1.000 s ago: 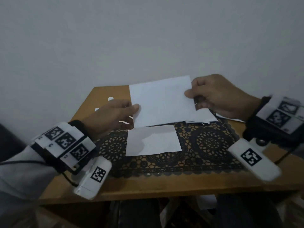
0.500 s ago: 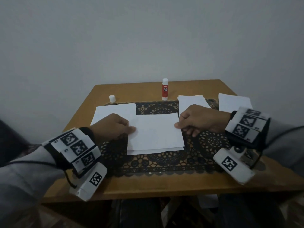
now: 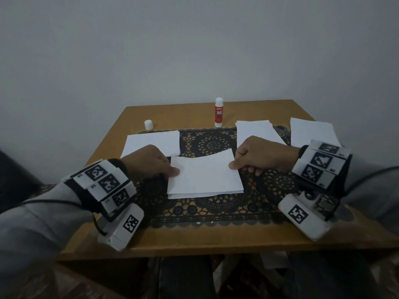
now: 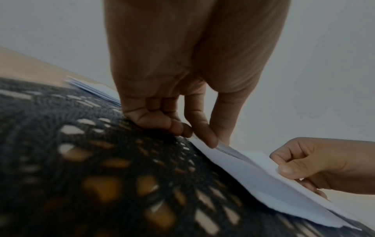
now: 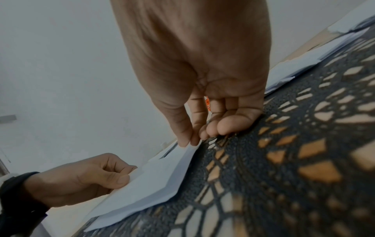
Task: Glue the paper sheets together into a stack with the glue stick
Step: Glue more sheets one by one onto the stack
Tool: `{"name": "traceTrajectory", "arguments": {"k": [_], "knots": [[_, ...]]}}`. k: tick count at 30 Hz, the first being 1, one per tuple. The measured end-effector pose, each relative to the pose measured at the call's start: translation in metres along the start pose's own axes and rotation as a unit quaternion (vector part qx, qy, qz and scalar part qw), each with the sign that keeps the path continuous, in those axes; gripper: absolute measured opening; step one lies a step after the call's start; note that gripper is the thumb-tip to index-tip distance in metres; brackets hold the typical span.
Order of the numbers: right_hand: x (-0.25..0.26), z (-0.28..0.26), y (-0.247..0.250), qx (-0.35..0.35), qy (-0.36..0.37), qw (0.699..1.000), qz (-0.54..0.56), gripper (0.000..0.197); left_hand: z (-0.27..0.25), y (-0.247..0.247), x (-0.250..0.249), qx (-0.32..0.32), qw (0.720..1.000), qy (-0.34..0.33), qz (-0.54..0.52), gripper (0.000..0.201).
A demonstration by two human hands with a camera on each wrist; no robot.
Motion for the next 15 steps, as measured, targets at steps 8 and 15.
{"name": "traceTrajectory", "arguments": {"k": [8, 15], "knots": [[-0.0004, 0.0013, -0.0019, -0.004, 0.000, 1.000, -0.012, 0.029, -0.0007, -0.0001, -0.0008, 0.018, 0.999, -0.016, 0.031, 0.039], [-0.0005, 0.0012, -0.0036, -0.011, 0.010, 1.000, -0.019, 0.030, -0.0008, -0.0018, -0.0036, 0.023, 0.997, -0.021, 0.064, 0.043]]}}
Point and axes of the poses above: each hand's wrist, its own z-axis towards the middle knuckle, its own y-axis out of the back of the hand, x = y × z, the point moved 3 cm from there along z, towards the middle knuckle, and after that the axes turned 2 degrees about -y, right-handed, at the moved point
